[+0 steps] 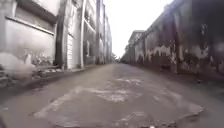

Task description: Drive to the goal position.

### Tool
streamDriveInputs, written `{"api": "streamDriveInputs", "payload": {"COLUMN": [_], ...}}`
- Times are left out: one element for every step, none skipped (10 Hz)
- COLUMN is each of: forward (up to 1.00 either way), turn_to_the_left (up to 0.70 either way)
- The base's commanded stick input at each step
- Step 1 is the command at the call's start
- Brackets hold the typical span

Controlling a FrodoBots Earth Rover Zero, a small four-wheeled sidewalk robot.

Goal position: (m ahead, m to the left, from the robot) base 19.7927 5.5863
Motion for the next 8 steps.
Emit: {"api": "streamDriveInputs", "payload": {"forward": [0.50,0.50,0.50,0.50,0.50,0.50,0.50,0.50], "turn_to_the_left": [0.00,0.00,0.00,0.00,0.00,0.00,0.00,0.00]}}
